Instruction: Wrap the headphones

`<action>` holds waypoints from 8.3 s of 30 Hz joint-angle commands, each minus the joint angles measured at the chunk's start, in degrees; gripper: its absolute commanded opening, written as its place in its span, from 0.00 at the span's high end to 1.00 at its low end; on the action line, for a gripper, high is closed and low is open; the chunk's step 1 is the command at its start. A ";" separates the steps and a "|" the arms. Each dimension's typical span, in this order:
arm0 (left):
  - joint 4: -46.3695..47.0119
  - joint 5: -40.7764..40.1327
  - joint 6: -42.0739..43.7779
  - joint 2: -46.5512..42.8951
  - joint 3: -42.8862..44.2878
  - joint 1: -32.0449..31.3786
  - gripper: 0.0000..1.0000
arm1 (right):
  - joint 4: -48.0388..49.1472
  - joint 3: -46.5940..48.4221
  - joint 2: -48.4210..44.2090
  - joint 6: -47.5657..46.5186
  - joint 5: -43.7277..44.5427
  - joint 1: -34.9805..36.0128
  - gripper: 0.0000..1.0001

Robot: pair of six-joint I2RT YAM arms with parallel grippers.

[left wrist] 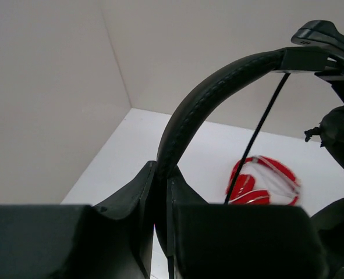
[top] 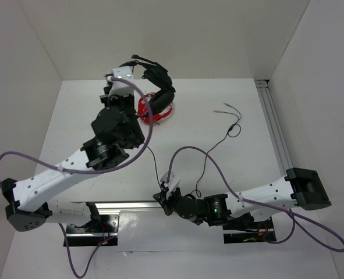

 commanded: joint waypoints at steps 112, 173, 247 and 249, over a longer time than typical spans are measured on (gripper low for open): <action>-79.69 46.78 -72.88 -2.76 26.17 15.27 1.00 | 33.96 11.68 38.23 -4.60 -60.14 -48.89 0.81; -74.13 64.80 -48.97 -9.72 1.60 3.93 1.00 | -16.23 23.80 1.75 -22.19 -51.40 -59.87 0.93; -69.50 49.67 -51.45 23.35 -6.35 22.57 1.00 | -38.64 34.88 -5.27 -27.88 -8.72 -38.24 1.00; -67.57 53.34 -49.60 20.62 -9.25 20.82 1.00 | -38.02 34.88 -5.88 -28.51 -7.23 -39.66 1.00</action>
